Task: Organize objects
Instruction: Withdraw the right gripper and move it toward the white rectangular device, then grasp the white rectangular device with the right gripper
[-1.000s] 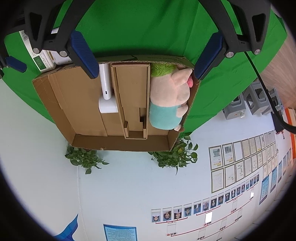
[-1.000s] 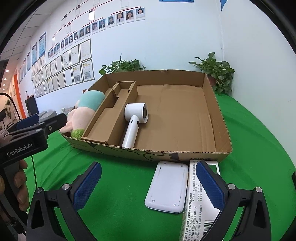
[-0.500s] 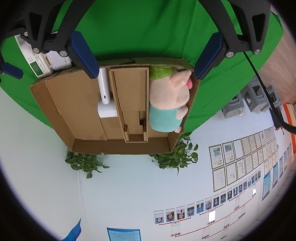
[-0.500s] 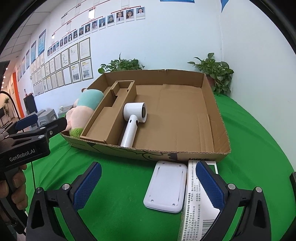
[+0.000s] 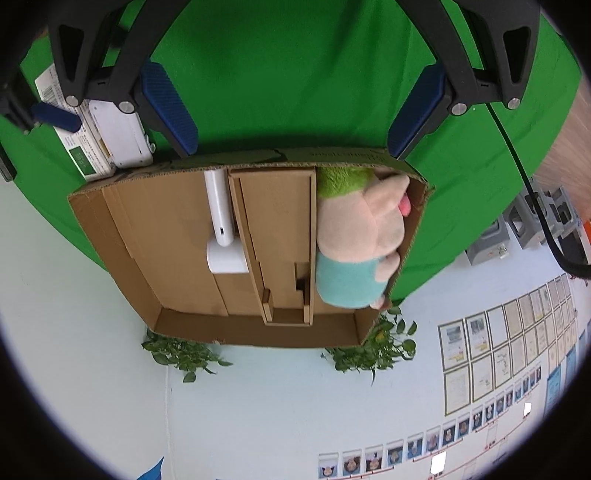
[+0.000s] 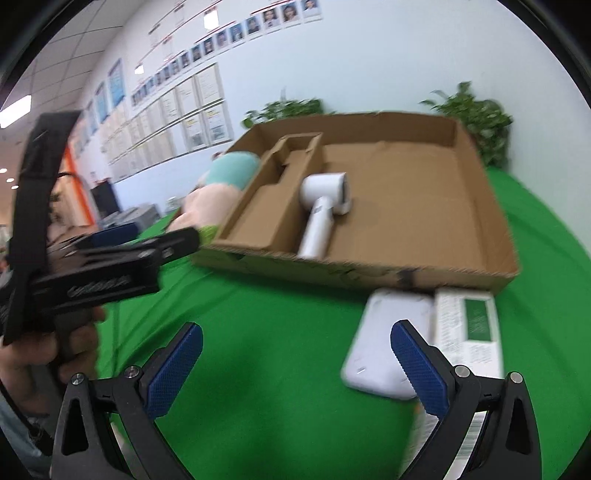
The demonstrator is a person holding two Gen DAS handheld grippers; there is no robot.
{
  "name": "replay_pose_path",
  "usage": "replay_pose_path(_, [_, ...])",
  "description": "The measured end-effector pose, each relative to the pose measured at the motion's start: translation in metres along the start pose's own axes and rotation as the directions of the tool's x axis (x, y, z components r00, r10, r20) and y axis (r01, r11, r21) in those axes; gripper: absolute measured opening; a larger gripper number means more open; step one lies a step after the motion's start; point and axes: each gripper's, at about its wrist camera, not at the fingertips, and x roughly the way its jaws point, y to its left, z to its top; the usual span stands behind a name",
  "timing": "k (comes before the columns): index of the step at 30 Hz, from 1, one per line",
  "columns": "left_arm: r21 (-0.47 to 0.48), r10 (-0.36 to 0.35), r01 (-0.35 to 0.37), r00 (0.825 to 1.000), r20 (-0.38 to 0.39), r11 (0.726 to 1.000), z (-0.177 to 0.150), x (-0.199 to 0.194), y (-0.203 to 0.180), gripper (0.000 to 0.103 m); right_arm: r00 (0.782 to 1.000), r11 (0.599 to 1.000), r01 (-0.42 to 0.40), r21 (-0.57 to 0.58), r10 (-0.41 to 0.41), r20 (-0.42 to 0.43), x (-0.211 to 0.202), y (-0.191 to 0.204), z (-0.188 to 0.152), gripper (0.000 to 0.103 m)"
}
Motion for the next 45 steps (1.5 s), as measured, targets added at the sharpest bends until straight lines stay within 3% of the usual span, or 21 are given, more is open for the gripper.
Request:
replay_pose_path(3, [0.004, -0.019, 0.019, 0.999, -0.035, 1.000, -0.004, 0.006, -0.002, 0.102, 0.990, 0.994, -0.111, 0.010, 0.111, -0.081, 0.013, 0.005, -0.010, 0.102])
replay_pose_path(5, [0.006, -0.044, 0.044, 0.998, -0.051, 0.999, -0.007, 0.008, -0.004, 0.102, 0.986, 0.993, -0.115, 0.003, 0.114, -0.124, 0.021, 0.008, -0.015, 0.102])
replay_pose_path(12, [0.013, -0.102, 0.103, 0.991, -0.082, 0.995, -0.010, 0.012, -0.012, 0.102, 0.980, 0.994, 0.066, 0.083, -0.049, -0.191, 0.038, -0.026, -0.018, 0.102])
replay_pose_path(16, [0.011, -0.110, 0.112, 0.990, -0.089, 0.994, -0.011, 0.014, -0.013, 0.102, 0.965, 0.980, 0.179, 0.084, -0.158, -0.207, 0.043, -0.049, -0.013, 0.102])
replay_pose_path(20, [0.011, -0.116, 0.117, 0.989, -0.097, 0.993, -0.011, 0.017, -0.015, 0.102, 0.961, 0.974, 0.198, 0.109, -0.171, -0.217, 0.051, -0.062, -0.006, 0.102])
replay_pose_path(25, [-0.001, -0.112, 0.112, 0.988, -0.103, 0.994, -0.012, 0.020, -0.014, 0.102, 0.950, 0.976, 0.213, 0.042, -0.197, -0.241, 0.071, -0.050, -0.002, 0.100])
replay_pose_path(29, [-0.014, -0.114, 0.114, 0.988, -0.102, 0.993, -0.011, 0.022, -0.010, 0.102, 0.917, 0.955, 0.294, 0.046, -0.268, -0.296, 0.088, -0.057, 0.000, 0.081])
replay_pose_path(30, [-0.015, -0.118, 0.117, 0.988, -0.102, 0.993, -0.011, 0.022, -0.010, 0.102, 0.912, 0.952, 0.304, 0.025, -0.283, -0.299, 0.090, -0.056, 0.001, 0.070])
replay_pose_path(36, [-0.021, -0.163, 0.162, 0.979, -0.118, 0.987, -0.016, 0.025, -0.012, 0.102, 0.928, 0.971, 0.239, 0.021, -0.222, -0.298, 0.082, -0.049, -0.004, 0.068])
replay_pose_path(39, [-0.046, -0.265, 0.261, 0.947, -0.182, 0.964, -0.021, 0.035, -0.015, 0.101, 0.941, 0.984, 0.173, 0.051, -0.149, -0.304, 0.067, -0.042, -0.012, 0.068])
replay_pose_path(41, [-0.106, -0.376, 0.361, 0.898, -0.230, 0.926, -0.026, 0.046, -0.016, 0.101, 0.945, 0.989, 0.126, 0.072, -0.098, -0.311, 0.061, -0.035, -0.018, 0.072])
replay_pose_path(44, [-0.211, -0.520, 0.478, 0.812, -0.264, 0.853, -0.032, 0.058, -0.021, 0.098, 0.954, 0.995, 0.094, 0.030, -0.082, -0.289, 0.054, -0.025, -0.018, 0.103])
replay_pose_path(45, [-0.232, -0.551, 0.502, 0.789, -0.271, 0.833, -0.034, 0.061, -0.024, 0.094, 0.958, 0.995, 0.102, 0.004, -0.097, -0.270, 0.050, -0.021, -0.018, 0.102])
